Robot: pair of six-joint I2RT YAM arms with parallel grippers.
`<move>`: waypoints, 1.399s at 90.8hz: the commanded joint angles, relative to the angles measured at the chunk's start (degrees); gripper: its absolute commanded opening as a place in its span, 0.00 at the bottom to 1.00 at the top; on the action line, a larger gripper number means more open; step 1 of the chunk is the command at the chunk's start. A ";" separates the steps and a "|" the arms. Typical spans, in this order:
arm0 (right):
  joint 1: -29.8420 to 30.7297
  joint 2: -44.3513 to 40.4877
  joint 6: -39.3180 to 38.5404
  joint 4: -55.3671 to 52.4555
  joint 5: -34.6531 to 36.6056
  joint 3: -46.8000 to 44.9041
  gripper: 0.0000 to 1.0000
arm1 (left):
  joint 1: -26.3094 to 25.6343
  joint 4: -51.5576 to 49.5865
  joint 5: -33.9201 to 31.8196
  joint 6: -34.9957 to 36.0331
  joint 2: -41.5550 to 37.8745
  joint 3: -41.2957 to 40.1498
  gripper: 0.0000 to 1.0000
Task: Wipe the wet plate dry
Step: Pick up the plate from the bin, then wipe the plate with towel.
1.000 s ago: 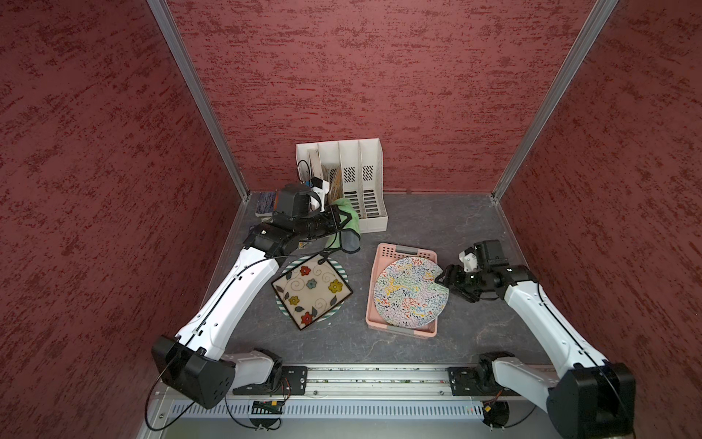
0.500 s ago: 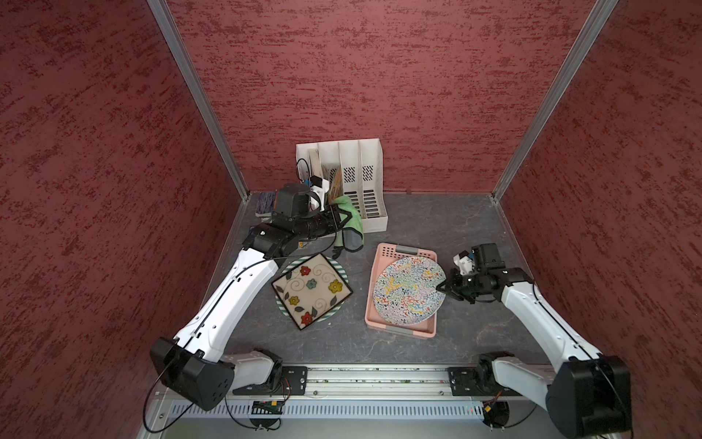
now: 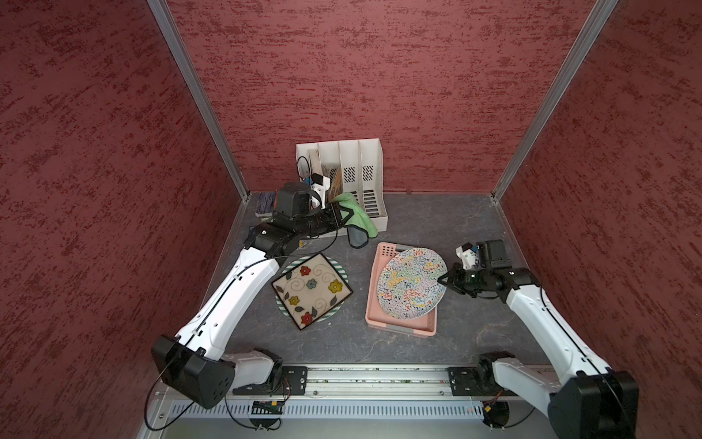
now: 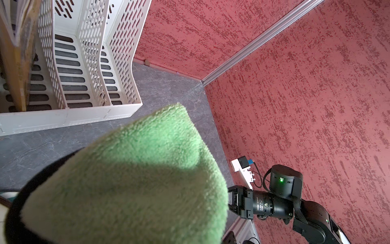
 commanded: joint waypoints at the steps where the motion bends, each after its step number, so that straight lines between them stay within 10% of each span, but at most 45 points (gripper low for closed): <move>1: 0.07 -3.43 2.72 6.90 -4.27 5.69 0.00 | -1.77 4.87 2.51 -2.10 0.67 1.34 0.00; 41: 6.20 -3.97 24.09 26.68 -3.65 18.66 0.00 | -20.00 6.34 0.27 -2.74 17.69 19.04 0.00; 72: 7.01 2.16 36.50 40.09 -0.28 26.12 0.00 | -24.33 9.94 5.76 -4.96 25.63 21.26 0.00; 110: 7.20 -0.16 32.38 40.35 -2.23 28.43 0.00 | -12.46 -10.02 -16.39 -6.52 16.82 15.00 0.00; 127: 12.06 -1.75 21.53 31.36 -8.32 26.91 0.00 | -5.89 -8.98 -14.91 -2.79 14.95 16.99 0.00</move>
